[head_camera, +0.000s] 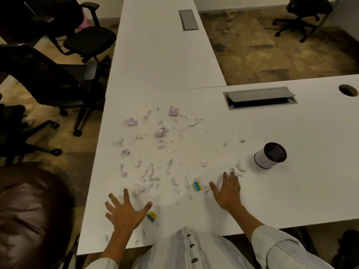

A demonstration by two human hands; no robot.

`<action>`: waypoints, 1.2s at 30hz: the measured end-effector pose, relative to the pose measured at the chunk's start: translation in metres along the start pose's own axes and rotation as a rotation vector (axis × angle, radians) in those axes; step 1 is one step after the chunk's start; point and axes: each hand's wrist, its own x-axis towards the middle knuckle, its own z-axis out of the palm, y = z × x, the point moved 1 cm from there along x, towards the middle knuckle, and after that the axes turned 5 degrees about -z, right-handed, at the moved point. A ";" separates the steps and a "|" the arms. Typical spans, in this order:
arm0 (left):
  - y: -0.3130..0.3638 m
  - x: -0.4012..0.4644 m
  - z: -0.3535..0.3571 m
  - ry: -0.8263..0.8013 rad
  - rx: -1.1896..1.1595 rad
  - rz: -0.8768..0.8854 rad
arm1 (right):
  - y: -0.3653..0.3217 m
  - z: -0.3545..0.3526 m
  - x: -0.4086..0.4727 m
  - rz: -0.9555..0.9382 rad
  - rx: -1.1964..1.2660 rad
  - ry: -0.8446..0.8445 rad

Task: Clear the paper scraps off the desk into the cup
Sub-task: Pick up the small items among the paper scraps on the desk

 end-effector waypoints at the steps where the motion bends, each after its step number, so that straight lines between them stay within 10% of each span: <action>1: -0.002 0.001 0.001 -0.029 -0.007 -0.022 | -0.007 0.004 0.000 -0.028 0.011 -0.013; 16: 0.019 -0.017 0.030 -0.053 0.005 0.247 | -0.051 0.039 -0.005 -0.563 -0.265 -0.076; 26: 0.047 -0.013 0.019 0.090 -0.362 0.356 | -0.034 -0.019 0.001 -0.188 0.608 0.185; 36: 0.157 -0.035 -0.015 0.072 -0.644 0.584 | 0.049 -0.160 0.025 0.085 0.788 0.604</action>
